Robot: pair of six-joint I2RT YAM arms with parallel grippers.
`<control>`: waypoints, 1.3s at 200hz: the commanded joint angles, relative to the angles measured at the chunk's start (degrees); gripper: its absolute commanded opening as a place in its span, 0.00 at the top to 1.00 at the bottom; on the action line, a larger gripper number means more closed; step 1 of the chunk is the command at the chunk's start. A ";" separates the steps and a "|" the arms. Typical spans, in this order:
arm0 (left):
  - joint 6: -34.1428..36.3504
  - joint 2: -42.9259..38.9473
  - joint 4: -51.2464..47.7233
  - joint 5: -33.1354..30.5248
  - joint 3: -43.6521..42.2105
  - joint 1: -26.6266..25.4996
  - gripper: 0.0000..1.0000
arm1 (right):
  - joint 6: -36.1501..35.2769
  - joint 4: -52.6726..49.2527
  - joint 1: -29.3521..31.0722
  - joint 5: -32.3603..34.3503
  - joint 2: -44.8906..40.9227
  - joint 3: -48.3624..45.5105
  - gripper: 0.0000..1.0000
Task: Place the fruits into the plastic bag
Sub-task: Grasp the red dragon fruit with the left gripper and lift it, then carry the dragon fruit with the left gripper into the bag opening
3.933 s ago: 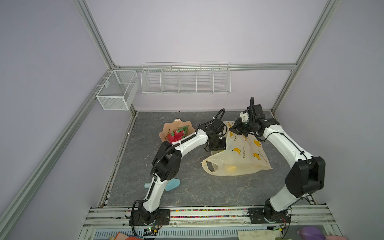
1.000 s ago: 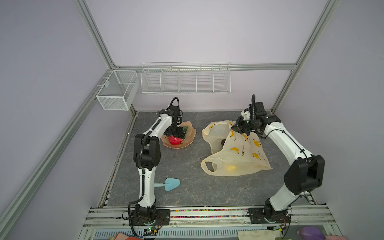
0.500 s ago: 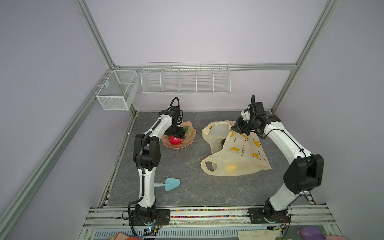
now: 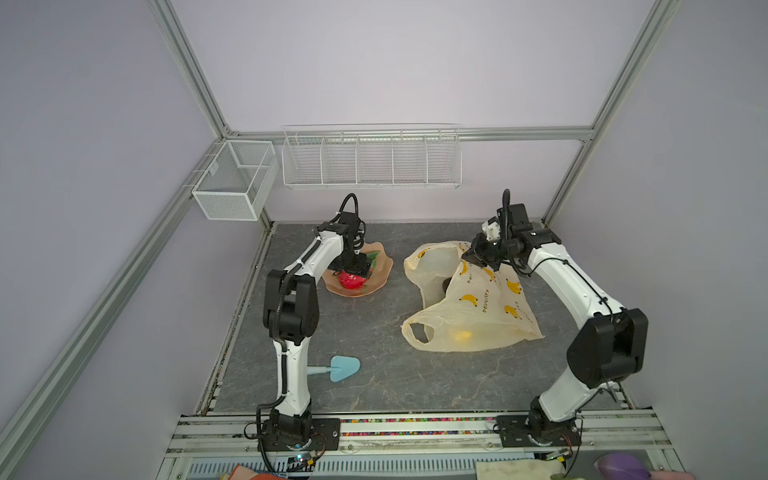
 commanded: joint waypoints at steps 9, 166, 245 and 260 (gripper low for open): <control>-1.39 -5.21 2.04 3.36 0.36 -0.02 0.55 | -0.41 0.10 -0.51 0.18 0.10 1.18 0.93; -11.20 -30.02 15.93 26.13 -26.26 1.21 0.61 | -0.54 0.22 -0.69 -0.30 0.43 1.23 0.93; -12.79 -32.88 17.61 19.21 -30.14 -12.61 0.62 | -0.87 -0.13 -0.73 -0.92 0.37 0.83 0.93; -11.84 -30.78 16.35 19.13 -28.17 -13.90 0.63 | -0.92 -0.21 -0.69 -0.96 0.37 0.81 0.93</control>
